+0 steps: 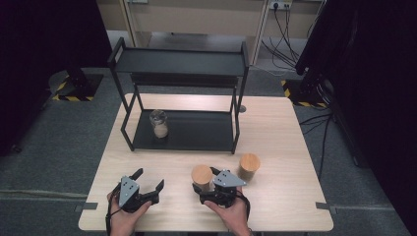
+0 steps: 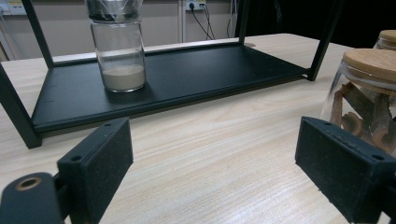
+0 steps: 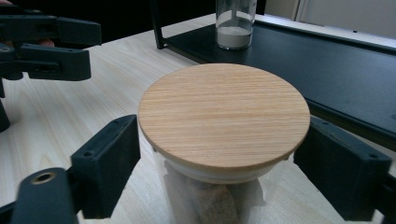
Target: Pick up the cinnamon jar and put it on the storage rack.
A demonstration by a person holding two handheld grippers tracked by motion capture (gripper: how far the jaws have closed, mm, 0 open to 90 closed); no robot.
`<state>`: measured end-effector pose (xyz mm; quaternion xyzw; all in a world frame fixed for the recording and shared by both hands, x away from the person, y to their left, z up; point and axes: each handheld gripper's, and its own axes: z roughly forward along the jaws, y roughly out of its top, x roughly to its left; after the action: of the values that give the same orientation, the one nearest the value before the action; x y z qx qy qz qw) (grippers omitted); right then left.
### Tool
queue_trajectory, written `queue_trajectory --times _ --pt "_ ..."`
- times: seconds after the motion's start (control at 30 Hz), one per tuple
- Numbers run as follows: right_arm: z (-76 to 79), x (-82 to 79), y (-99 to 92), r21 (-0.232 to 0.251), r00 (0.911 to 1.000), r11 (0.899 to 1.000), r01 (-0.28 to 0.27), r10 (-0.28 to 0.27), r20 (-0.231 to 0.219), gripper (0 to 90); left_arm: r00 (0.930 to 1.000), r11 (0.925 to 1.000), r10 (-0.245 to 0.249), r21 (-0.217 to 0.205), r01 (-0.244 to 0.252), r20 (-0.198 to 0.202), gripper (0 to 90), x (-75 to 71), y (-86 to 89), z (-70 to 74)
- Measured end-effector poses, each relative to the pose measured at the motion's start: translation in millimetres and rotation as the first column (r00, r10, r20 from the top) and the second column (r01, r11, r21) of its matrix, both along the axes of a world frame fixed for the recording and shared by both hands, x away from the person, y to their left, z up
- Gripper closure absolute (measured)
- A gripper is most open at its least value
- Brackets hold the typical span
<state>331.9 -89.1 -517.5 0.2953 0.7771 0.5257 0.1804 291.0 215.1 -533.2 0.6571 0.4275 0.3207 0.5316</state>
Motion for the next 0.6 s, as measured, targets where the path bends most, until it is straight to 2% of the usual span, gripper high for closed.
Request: queue_trajectory --times 0.17,0.33,0.43,0.6 --pt "-2.2 1.6 1.5 -0.01 0.9999 1.0 -0.004 0.005 0.013 25.7 1.0 1.0 -0.001 0.006 0.001 0.003 10.7 -0.4 -0.6 0.0" --pt "-1.2 0.7 2.6 -0.018 0.9997 1.0 0.006 -0.005 0.023 26.2 1.0 1.0 -0.002 0.007 0.002 0.005 10.8 -0.6 -1.0 0.0" --pt "0.1 1.3 2.6 -0.004 0.9998 1.0 0.011 -0.011 0.014 26.2 1.0 1.0 -0.002 0.007 0.002 0.006 10.8 -0.8 -1.2 0.0" --pt "5.7 2.6 3.1 0.013 0.9992 0.999 0.03 -0.03 0.026 26.2 1.0 1.0 -0.004 0.007 0.004 0.006 10.8 -0.8 -1.3 0.0"
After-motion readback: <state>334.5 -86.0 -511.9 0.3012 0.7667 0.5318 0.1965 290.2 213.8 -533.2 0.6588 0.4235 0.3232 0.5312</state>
